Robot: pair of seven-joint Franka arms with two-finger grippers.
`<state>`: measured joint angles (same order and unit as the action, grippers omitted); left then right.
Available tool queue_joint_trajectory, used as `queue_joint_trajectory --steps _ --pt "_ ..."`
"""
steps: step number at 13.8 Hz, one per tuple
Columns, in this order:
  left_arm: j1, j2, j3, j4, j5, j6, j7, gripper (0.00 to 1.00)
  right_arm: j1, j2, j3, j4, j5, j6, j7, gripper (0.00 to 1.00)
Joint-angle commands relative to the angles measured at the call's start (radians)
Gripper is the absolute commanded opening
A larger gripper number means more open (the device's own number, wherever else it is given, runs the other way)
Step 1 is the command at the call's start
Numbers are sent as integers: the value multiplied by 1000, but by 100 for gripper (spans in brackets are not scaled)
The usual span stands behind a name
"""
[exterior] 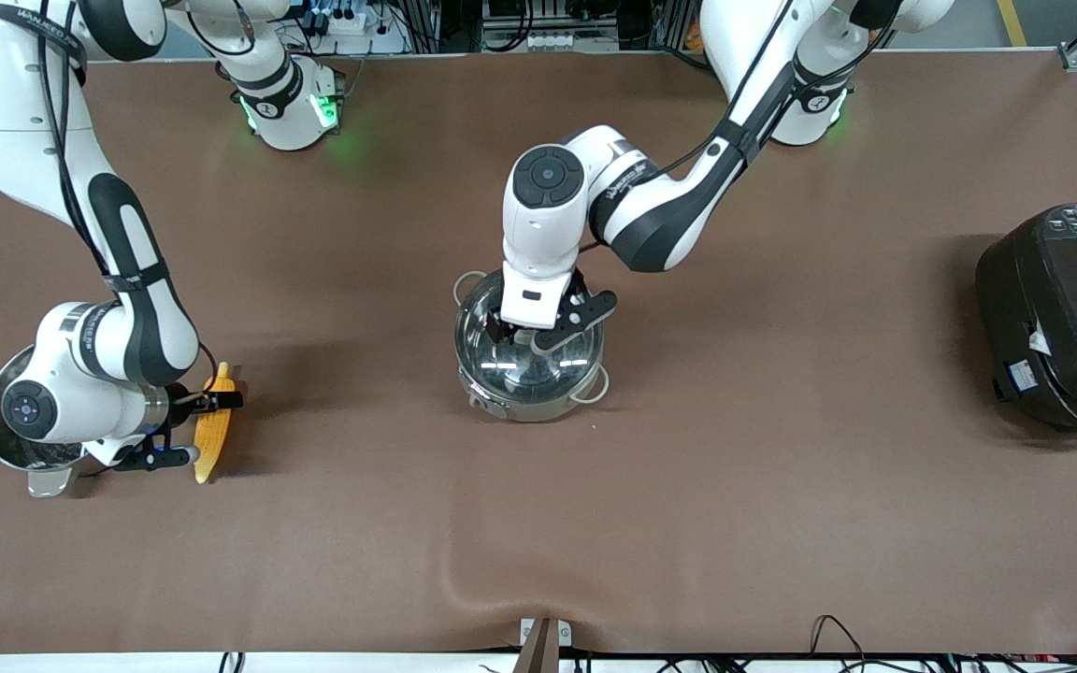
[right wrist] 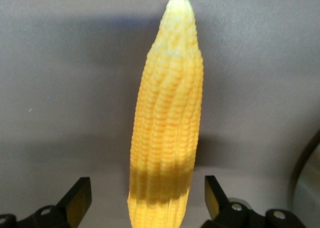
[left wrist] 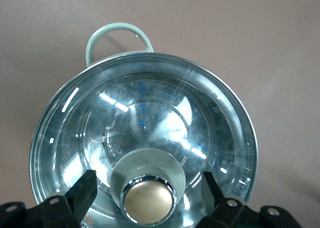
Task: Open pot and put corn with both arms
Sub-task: 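Grasp the corn with the right gripper while the left gripper grasps the lid knob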
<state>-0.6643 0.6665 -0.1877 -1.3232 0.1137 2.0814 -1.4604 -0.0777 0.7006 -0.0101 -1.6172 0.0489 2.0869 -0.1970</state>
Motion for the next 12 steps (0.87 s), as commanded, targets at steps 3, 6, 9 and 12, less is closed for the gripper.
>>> queue_joint_trajectory --steps 3,6,9,12 --pt "-21 35 13 19 27 3 -25 81 -11 37 7 4 -35 96 -21 100" --pt "-20 31 13 19 26 3 -17 68 -13 39 6 3 -35 97 -22 0" --pt "-17 30 13 19 24 3 -15 34 -13 36 6 3 -49 88 -30 0" --pt "-17 27 13 19 23 3 -15 26 -5 14 7 8 -54 46 -79 0"
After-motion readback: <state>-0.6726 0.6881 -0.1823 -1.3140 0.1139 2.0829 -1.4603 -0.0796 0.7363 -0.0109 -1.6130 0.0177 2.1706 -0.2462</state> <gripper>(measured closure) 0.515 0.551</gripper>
